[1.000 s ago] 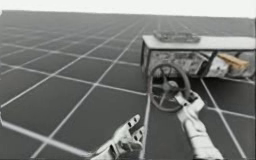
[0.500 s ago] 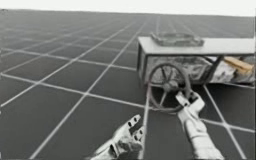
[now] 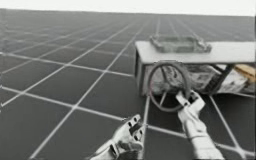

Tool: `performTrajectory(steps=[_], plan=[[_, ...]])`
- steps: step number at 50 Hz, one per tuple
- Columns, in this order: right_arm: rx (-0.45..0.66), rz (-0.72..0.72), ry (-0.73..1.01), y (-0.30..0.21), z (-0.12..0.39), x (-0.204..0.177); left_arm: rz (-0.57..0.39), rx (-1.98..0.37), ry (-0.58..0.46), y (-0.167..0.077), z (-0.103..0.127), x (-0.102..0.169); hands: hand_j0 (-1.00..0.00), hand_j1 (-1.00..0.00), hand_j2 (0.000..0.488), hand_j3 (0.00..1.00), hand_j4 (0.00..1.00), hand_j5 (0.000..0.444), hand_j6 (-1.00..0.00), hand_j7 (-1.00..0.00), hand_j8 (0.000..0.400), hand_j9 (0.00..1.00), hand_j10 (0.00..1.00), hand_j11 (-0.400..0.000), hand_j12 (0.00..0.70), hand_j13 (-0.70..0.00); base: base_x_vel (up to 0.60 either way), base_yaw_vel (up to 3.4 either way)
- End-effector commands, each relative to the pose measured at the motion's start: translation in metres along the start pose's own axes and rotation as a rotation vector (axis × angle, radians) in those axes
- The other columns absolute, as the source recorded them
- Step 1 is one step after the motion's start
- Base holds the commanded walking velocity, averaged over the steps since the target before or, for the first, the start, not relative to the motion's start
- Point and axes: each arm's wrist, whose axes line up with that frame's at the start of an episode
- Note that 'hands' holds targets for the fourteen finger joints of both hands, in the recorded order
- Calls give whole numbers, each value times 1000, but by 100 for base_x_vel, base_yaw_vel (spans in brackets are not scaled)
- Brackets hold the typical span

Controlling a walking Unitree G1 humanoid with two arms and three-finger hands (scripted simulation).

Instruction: Pick up and drop off the object

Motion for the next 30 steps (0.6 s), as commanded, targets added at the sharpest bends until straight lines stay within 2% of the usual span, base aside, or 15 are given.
performTrajectory(steps=[1,30], plan=[[37,5,-30,-2,11,0,-10,19,-1,-6,2,1,0,0,0,1000,1000,0,0,0,0,1000,1000,-400,0,-700,51,15],[37,5,-30,-2,11,0,-10,19,-1,-6,2,1,0,0,0,1000,1000,0,0,0,0,1000,1000,-400,0,-700,42,37]])
